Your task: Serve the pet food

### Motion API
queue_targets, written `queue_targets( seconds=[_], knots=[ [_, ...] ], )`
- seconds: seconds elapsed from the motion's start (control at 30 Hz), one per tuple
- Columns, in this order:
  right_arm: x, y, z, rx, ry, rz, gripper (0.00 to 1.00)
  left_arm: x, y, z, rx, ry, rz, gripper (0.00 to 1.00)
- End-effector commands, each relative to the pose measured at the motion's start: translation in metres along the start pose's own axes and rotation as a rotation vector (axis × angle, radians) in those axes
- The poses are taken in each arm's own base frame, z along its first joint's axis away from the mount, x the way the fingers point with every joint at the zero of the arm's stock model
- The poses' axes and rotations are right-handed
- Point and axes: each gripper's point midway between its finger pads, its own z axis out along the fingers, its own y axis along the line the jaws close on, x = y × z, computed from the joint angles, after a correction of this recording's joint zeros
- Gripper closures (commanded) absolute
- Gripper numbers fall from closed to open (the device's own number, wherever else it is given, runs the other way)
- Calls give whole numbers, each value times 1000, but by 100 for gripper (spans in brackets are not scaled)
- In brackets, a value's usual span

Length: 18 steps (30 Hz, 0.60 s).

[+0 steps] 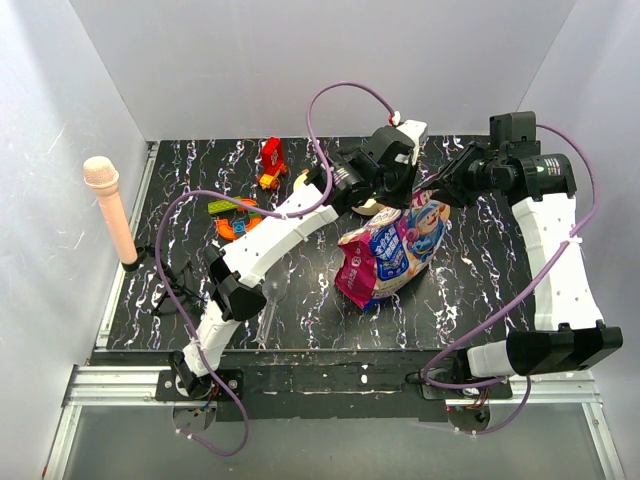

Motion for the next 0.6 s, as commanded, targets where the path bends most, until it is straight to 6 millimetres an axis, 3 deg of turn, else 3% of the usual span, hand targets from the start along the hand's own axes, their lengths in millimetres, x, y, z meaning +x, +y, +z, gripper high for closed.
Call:
queue_targets(
  seconds=[0.0, 0.4, 0.57],
  knots=[
    [2, 12, -2, -40, 5, 4, 63, -22, -5, -37, 42, -56, -13, 100],
    [4, 5, 15, -11, 16, 6, 66, -21, -8, -34, 55, -50, -25, 100],
    [3, 9, 11, -20, 13, 0, 65, -19, -9, -32, 61, -44, -28, 100]
  ],
)
